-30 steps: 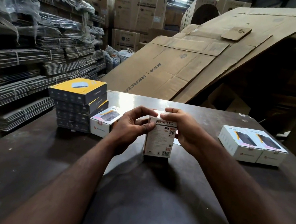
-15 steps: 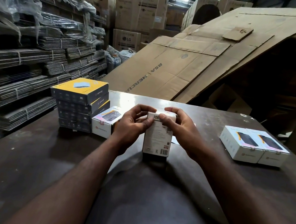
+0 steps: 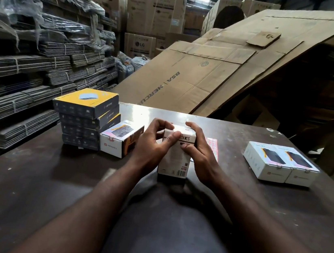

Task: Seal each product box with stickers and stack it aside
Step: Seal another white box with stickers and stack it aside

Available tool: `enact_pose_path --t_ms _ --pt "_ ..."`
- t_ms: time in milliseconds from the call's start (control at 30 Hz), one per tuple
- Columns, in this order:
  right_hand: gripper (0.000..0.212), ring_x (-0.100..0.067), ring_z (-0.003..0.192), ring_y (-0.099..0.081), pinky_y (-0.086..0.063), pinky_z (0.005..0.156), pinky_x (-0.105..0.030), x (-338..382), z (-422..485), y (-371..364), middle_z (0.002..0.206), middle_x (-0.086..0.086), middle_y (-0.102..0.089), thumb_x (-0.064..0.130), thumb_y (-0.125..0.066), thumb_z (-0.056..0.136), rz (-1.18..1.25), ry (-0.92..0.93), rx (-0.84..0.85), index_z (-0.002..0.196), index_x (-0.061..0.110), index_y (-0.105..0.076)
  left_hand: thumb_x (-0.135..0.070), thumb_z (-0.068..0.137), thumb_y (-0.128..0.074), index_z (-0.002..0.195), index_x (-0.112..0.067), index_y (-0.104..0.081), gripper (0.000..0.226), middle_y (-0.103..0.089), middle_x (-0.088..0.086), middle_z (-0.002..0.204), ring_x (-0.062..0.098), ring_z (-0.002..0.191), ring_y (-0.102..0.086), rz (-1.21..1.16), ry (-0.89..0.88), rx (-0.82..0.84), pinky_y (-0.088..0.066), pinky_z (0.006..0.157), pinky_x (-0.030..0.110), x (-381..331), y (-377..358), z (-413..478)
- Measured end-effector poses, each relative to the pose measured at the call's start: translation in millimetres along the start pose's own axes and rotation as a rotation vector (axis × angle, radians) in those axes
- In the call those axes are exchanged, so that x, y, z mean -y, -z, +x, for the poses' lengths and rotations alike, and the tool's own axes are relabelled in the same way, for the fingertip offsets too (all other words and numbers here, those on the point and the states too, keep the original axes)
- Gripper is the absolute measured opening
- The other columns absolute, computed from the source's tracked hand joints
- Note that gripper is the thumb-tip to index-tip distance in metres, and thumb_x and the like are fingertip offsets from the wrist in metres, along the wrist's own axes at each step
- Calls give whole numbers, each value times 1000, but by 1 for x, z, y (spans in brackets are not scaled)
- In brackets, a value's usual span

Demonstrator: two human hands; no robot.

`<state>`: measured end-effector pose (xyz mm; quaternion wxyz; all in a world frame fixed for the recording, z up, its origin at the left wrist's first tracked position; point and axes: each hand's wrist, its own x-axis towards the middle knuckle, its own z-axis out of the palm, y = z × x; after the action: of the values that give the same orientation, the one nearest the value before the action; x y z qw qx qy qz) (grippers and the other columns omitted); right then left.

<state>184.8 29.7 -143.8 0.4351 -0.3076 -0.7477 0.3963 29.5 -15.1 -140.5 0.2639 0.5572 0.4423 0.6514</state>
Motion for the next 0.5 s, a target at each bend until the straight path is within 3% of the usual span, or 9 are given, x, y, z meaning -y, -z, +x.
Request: enact_pose_path --t_ms 100,233,333,500 --pt "68 -21 114 -62 -50 100 -43 -4 -1 -1 122 -1 -65 45 -51 76 26 11 -13 143 34 -41 -39 84 -77 97 -29 -56 27 -68 -7 98 9 90 -71 143 -50 -54 -60 74 32 4 -3 -1" --pt "67 -13 115 -63 -51 99 -37 -4 -1 -4 123 2 -66 57 -48 83 -11 56 -69 144 28 -45 -33 90 -70 97 -30 -55 18 -68 -9 100 1 81 -66 160 -59 -27 -57 74 29 1 -3 0" --pt "67 -16 108 -66 -57 89 -40 -4 0 -7 121 -4 -66 60 -51 85 -71 117 -130 139 21 -51 -34 86 -59 98 -29 -56 13 -66 -10 115 2 92 -65 67 -8 10 -55 81 28 -1 -2 -1" --pt "62 -15 105 -67 -55 80 -20 -6 1 -9 123 -4 -65 52 -57 87 -218 275 -191 135 13 -55 -36 86 -58 99 -17 -57 23 -65 -5 129 11 104 -66 -193 128 20 -50 69 15 -9 -2 -1"
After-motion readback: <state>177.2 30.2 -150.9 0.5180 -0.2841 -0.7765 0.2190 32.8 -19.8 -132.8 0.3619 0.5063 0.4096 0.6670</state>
